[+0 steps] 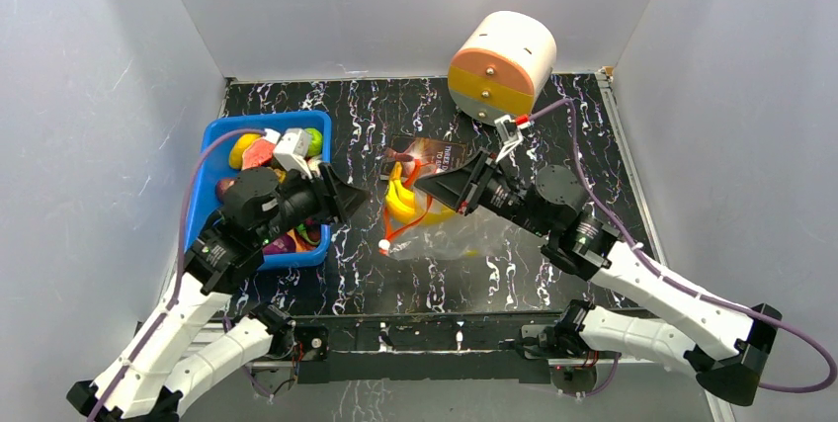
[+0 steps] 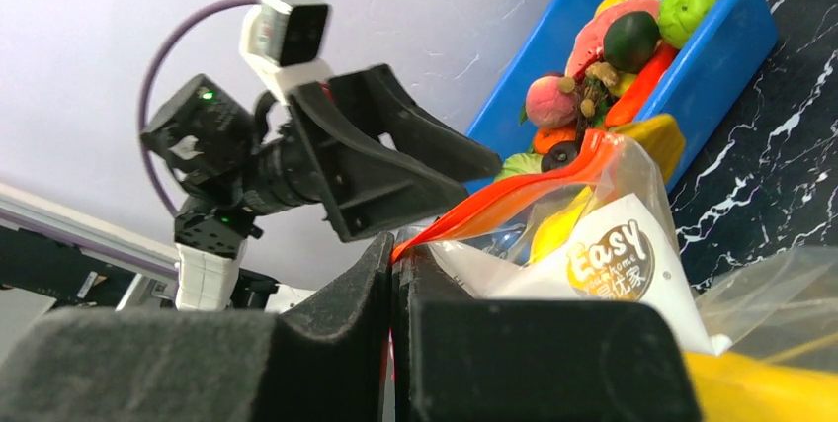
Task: Place the food in the zip-top bag and seal the zipper
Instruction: Place the fake fruit in the zipper food storage bag.
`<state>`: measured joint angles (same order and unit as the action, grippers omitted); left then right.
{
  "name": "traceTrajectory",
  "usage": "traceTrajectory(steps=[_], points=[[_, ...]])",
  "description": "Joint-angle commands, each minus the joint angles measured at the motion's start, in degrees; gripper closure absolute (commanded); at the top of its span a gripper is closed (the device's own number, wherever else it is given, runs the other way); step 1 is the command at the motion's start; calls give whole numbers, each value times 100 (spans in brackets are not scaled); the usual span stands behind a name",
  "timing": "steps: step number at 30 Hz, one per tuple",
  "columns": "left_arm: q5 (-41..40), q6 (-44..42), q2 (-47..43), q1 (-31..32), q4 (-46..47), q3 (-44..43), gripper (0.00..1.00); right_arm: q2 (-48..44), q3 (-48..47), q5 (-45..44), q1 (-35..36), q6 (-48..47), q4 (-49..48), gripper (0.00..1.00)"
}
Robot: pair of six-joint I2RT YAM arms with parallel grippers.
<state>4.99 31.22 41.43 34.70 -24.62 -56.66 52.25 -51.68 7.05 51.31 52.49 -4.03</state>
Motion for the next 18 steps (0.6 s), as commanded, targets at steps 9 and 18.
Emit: traceTrajectory(steps=[9,18], points=[[2261,1778,-333,28,2163,1524,38,-452,-84,127,-16,-680,32,100],[2414,1926,190,28,1584,1472,41,-154,-220,167,-16,-716,-162,100]])
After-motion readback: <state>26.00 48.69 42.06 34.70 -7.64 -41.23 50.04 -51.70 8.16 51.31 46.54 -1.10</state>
